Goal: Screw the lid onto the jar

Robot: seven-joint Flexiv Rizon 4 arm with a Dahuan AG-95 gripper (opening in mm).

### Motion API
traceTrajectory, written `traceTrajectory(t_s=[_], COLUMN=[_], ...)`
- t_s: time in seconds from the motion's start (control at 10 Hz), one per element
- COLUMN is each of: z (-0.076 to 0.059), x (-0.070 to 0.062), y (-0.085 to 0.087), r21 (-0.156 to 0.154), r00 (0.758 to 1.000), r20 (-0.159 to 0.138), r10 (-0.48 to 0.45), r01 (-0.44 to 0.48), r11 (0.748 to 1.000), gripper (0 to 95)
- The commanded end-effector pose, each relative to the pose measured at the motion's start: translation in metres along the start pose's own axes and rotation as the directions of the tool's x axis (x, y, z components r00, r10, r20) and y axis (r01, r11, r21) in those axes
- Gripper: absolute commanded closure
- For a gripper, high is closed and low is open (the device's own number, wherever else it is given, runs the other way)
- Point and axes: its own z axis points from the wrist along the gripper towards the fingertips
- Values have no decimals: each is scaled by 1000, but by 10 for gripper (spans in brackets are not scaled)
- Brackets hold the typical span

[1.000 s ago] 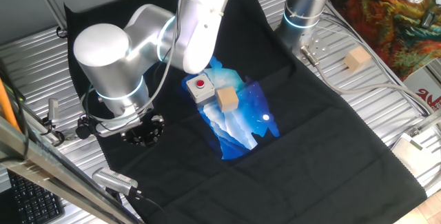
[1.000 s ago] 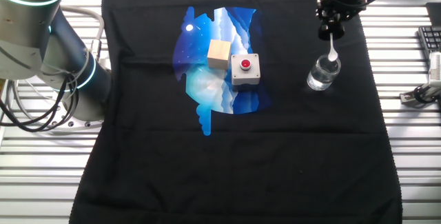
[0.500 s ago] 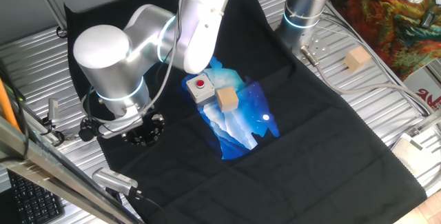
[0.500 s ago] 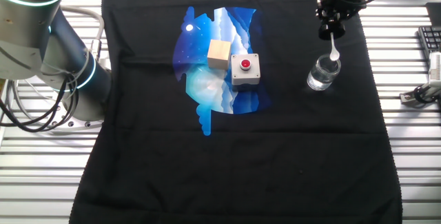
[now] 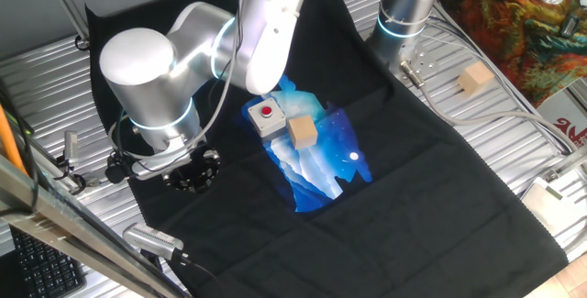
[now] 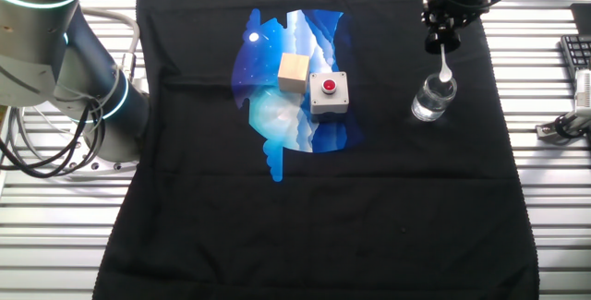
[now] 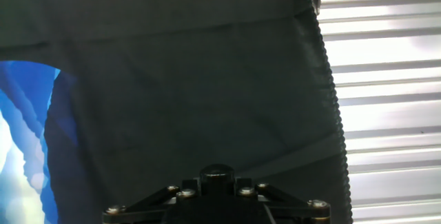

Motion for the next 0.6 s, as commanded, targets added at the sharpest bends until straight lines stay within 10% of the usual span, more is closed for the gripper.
traceTrajectory(t_s=[0.1, 0.6], z=[0, 0], x=[0, 0], y=[0, 0], r21=[-2, -3], r00=[1000, 1000], r20=[1, 5], r10=[2, 12], r01=[-2, -12], r11=[1000, 1000], gripper=[950, 950])
